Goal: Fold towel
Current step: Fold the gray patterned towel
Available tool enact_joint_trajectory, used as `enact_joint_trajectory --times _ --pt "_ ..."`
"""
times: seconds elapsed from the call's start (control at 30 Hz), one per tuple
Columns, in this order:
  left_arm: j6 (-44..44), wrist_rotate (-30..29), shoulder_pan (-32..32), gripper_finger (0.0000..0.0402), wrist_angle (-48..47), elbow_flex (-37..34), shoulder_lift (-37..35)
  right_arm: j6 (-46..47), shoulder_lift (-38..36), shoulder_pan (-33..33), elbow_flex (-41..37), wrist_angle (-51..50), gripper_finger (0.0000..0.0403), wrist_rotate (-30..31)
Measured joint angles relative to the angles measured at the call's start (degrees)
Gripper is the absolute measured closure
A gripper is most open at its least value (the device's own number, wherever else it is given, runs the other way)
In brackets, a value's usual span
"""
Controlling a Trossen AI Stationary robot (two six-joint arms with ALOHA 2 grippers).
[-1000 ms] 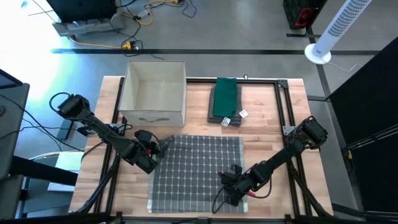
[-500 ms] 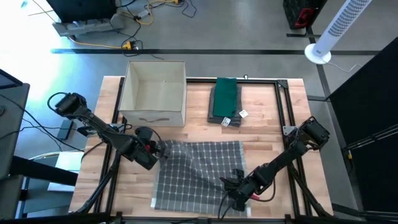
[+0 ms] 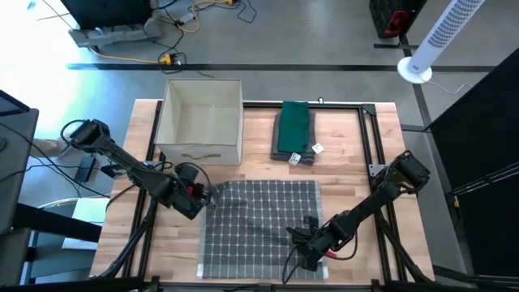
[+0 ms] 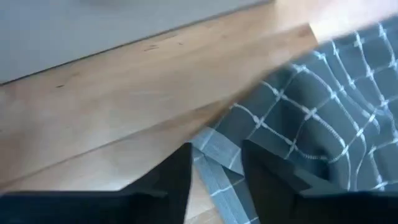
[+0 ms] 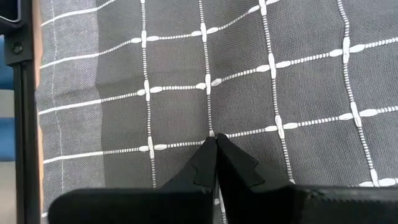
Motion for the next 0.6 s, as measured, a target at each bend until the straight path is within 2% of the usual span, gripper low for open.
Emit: enact_joint_trajectory --times 0.1,0.2,0.27,0.43,0.6 --pt "-5.08 2.96 -0.57 0.0216 5.26 -0.05 -1.52 0.24 -0.03 -0.02 -0.03 -0.11 0.0403 0.04" --pt "-9.30 3.57 -3.21 0.0197 16.95 -0.92 -0.48 0.22 -0.03 -0.02 -0.01 -0.04 0.0403 0.17" --pt "-12.22 1.81 -4.84 0.0194 22.51 -2.02 1.44 0.39 -0.05 -0.02 -0.01 -0.02 0.0403 0.16" --pt "-20.76 0.20 -5.49 0.0199 28.29 -7.27 4.32 0.48 -0.05 -0.04 0.03 0.05 0.0403 0.21" --pt "-22.72 -1.11 -5.38 0.0204 41.41 -13.12 6.24 0.47 -0.05 -0.12 0.03 0.11 0.0403 -0.04"
